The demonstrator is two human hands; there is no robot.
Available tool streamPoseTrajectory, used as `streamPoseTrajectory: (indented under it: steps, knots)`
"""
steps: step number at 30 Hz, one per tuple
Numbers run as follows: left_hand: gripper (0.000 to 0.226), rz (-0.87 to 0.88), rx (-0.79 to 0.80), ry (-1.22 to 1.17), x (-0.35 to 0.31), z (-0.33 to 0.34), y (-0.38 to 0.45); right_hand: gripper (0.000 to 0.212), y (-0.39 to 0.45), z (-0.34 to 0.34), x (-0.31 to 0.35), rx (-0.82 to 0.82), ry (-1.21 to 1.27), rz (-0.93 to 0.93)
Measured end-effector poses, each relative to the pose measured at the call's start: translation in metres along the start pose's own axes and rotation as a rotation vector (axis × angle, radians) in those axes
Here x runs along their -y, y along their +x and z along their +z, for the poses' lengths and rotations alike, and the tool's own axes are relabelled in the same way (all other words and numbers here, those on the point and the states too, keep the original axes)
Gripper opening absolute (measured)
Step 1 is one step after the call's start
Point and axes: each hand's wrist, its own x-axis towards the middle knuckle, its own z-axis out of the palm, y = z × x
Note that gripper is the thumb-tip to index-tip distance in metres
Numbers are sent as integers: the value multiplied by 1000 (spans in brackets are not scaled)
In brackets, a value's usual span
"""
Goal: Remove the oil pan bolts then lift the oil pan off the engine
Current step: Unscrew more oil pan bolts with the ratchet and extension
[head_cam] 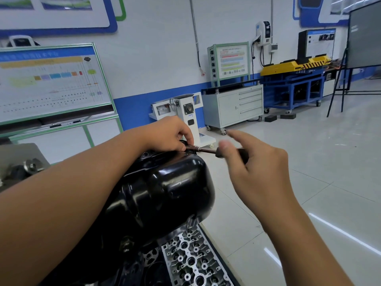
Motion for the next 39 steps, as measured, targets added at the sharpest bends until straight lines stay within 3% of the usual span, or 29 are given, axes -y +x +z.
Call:
streamPoseTrajectory:
  steps: [3, 7, 9, 12, 15, 17, 19, 21, 23, 27, 29, 31, 35, 37, 39]
  knots:
    - [20, 2, -4, 12, 0, 0, 0, 22, 0, 2, -2, 34, 20, 68]
    - [21, 1, -2, 3, 1, 1, 0, 33, 0, -4, -1, 80, -119, -203]
    - [25, 4, 8, -9, 1, 1, 0, 32, 1, -4, -2, 65, -131, -253]
    - [31, 7, 14, -13, 1, 0, 1, 27, 2, -3, -3, -5, -6, -91]
    - [30, 3, 16, -11, 2, 0, 2, 27, 3, 0, -6, 27, 23, 72]
    - [28, 2, 14, -12, 2, 0, 1, 21, 4, -3, -6, 38, -44, -55]
    - [27, 8, 10, 1, 2, 0, 2, 23, 4, -6, -7, 48, -121, -244]
    - [26, 11, 7, 5, 2, 0, 2, 29, 5, -7, -9, 56, -75, -318]
    - [25, 11, 9, 7, 2, 0, 2, 31, 3, -5, -8, 29, 21, -240]
    - [25, 8, 8, 18, 2, 1, 3, 24, 2, 3, -5, -40, 17, 126]
    - [25, 5, 6, 21, 2, 1, 2, 15, 2, 3, -6, -8, 27, 99]
    - [26, 3, 4, 23, 2, 1, 2, 13, 3, 1, -3, -20, -29, -80]
    - [25, 4, 3, 26, 2, 1, 2, 32, 2, 0, -6, 18, -69, -360]
    - [25, 8, 5, 21, 2, 1, 2, 40, 3, -3, -5, 59, -15, -329]
    - [26, 11, 11, 25, 2, 1, 3, 32, 3, -3, -2, 32, 43, -126]
